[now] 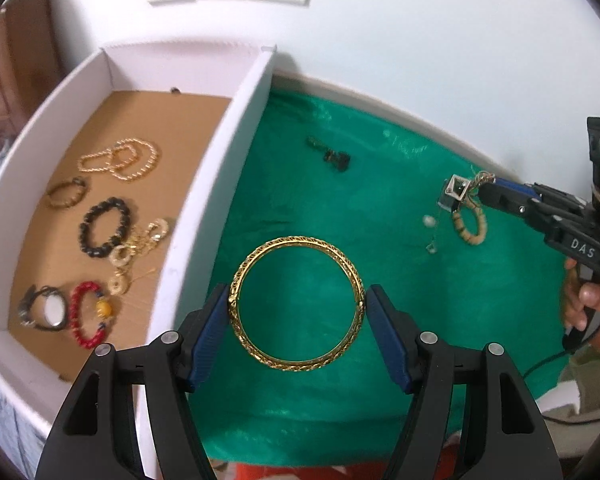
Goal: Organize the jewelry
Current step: 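Grasp the small silver pendants with the right tool while the left tool holds the gold bangle, then carry the bangle and pendants into the tray and open both tools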
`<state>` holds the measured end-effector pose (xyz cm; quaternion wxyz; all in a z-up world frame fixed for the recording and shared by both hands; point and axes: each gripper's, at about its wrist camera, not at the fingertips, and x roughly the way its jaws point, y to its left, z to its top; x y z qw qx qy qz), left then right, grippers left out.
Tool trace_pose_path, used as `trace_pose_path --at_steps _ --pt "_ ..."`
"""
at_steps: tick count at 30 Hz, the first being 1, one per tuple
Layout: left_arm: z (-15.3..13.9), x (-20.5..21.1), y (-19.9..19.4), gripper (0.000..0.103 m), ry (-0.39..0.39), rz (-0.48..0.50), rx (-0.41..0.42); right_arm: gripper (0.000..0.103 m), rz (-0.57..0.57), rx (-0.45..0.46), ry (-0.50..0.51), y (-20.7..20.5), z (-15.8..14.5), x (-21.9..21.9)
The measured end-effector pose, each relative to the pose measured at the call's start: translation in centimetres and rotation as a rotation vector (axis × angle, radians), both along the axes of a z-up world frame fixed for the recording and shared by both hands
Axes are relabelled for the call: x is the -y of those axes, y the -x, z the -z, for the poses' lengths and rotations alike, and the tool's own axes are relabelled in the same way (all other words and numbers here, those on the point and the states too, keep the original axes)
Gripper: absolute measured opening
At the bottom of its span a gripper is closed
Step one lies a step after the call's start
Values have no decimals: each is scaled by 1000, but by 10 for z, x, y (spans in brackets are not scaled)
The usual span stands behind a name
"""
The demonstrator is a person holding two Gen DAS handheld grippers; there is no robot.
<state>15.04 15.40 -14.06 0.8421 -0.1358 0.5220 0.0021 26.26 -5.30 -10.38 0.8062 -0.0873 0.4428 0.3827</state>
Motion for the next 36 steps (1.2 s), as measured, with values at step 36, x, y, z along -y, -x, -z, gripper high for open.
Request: trace_pose_path --at_steps 36 --pt "45 -274 10 70 -20 -515 -102 23 -326 -87 153 -53 48 -304"
